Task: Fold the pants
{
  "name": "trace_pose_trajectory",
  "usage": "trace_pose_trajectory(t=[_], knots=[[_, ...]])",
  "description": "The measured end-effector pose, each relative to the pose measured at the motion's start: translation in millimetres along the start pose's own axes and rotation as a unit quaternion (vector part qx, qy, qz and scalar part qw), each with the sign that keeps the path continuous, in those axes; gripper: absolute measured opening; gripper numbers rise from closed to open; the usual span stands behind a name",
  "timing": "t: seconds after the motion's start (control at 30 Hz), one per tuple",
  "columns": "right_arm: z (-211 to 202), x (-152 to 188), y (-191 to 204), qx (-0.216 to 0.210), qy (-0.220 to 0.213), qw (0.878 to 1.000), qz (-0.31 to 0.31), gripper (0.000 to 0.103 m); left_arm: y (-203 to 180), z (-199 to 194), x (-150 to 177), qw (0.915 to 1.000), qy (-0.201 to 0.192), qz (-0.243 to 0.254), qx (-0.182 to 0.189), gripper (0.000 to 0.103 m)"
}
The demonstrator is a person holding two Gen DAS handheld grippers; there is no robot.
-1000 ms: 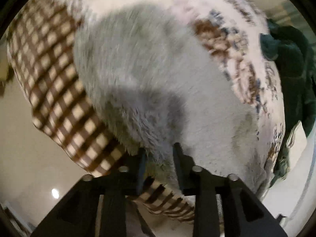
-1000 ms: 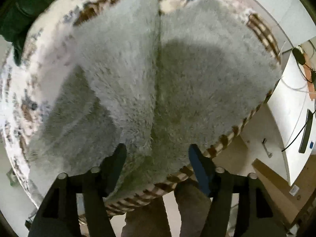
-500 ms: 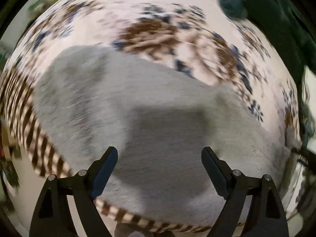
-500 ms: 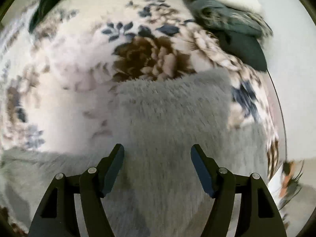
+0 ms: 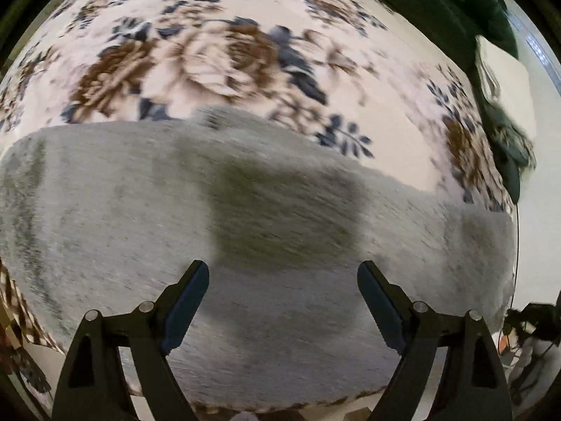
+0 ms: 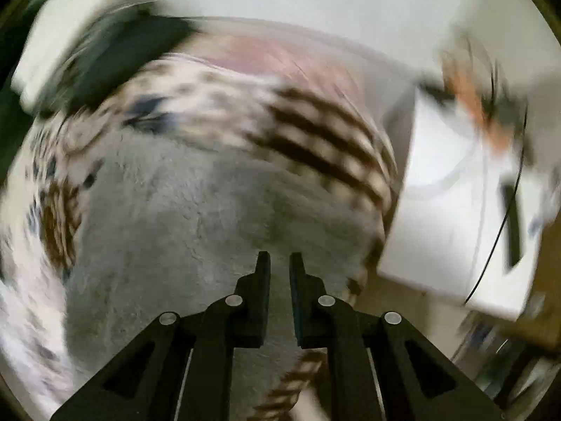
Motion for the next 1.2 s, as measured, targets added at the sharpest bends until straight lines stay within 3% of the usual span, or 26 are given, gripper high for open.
trace_pose_trajectory(t=[0.03, 0.1, 0.13, 0.23, 0.3, 0.37, 0.4, 0.47, 0.6, 0.77, 0.83, 0.87, 0.9, 0.97, 1.1, 1.2], knots=[[1.7, 1.4, -13.6, -0.02, 0.004, 0.999, 0.025, 0.016, -4.7, 1.8, 3.3, 1.0, 0.003, 0.002, 0.002, 0.086], [-3.7, 1.3, -28.2, -0.056, -0.013, 0.997, 0.056, 0.044, -13.9, 6.1, 11.3, 0.9999, 0.011, 0.011, 0.004, 0.086], [-6.8, 0.5, -27.9, -0.082, -0.024, 0.994, 0.064, 0.049, -16.0, 8.0, 13.6, 0.9998, 0.014, 0.014, 0.002, 0.086], [-5.4, 2.1, -9.8, -0.169, -0.033, 0.982, 0.076, 0.052, -23.2, 13.9, 23.6, 0.9994, 0.024, 0.026, -0.002, 0.086], [4.9, 3.1, 5.1, -0.202, -0.03, 0.975, 0.086, 0.052, -27.2, 16.2, 29.0, 0.999, 0.027, 0.036, -0.005, 0.086], [25.4, 0.9, 13.9, -0.198, -0.016, 0.977, 0.084, 0.052, -29.9, 17.5, 33.3, 0.9986, 0.028, 0.045, -0.008, 0.086], [35.6, 0.7, 16.4, -0.197, -0.009, 0.977, 0.087, 0.043, -30.8, 17.9, 35.7, 0.9983, 0.029, 0.048, -0.009, 0.086], [41.7, 3.0, 21.2, -0.199, -0.007, 0.976, 0.091, 0.006, -31.1, 17.0, 38.4, 0.9981, 0.03, 0.053, -0.011, 0.086], [0.2, 6.1, 10.1, -0.178, -0.065, 0.979, 0.076, 0.005, -30.9, 12.0, 42.8, 0.9975, 0.022, 0.065, -0.012, 0.086], [-21.3, 24.4, -28.0, -0.147, -0.076, 0.982, 0.09, 0.005, -26.0, 13.8, 49.9, 0.9979, 0.031, 0.056, -0.009, 0.086], [-11.9, 25.7, -32.4, -0.147, -0.061, 0.984, 0.08, 0.006, -24.1, 13.8, 52.2, 0.9981, 0.032, 0.051, -0.008, 0.086], [-3.6, 29.7, -36.1, -0.155, -0.04, 0.984, 0.077, 0.012, -23.2, 13.4, 52.8, 0.9982, 0.032, 0.049, -0.007, 0.086], [11.6, 33.3, -33.9, -0.158, -0.003, 0.985, 0.075, 0.025, -20.5, 12.2, 53.6, 0.9985, 0.032, 0.045, -0.007, 0.086], [20.8, 37.3, -34.0, -0.164, 0.015, 0.983, 0.076, 0.041, -13.1, 9.0, 54.8, 0.9989, 0.029, 0.036, -0.006, 0.086], [8.8, 53.3, -26.5, -0.15, 0.003, 0.988, 0.047, 0.044, 21.9, -4.5, 58.3, 0.9996, 0.023, -0.003, -0.019, 0.086], [-2.2, 88.2, 1.4, -0.148, 0.021, 0.989, -0.008, 0.044, 62.4, -20.1, 57.6, 0.9982, 0.014, -0.047, -0.033, 0.086]])
Point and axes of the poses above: each gripper's, at about its wrist camera, not at the fingertips, and z roughly the way its jaws point, y to its left, x to its underside, the point moved 8 cm from there along z, roughly the way its jaws point, and after that the axes turned 11 degrees about -z, right-handed, at the moved point
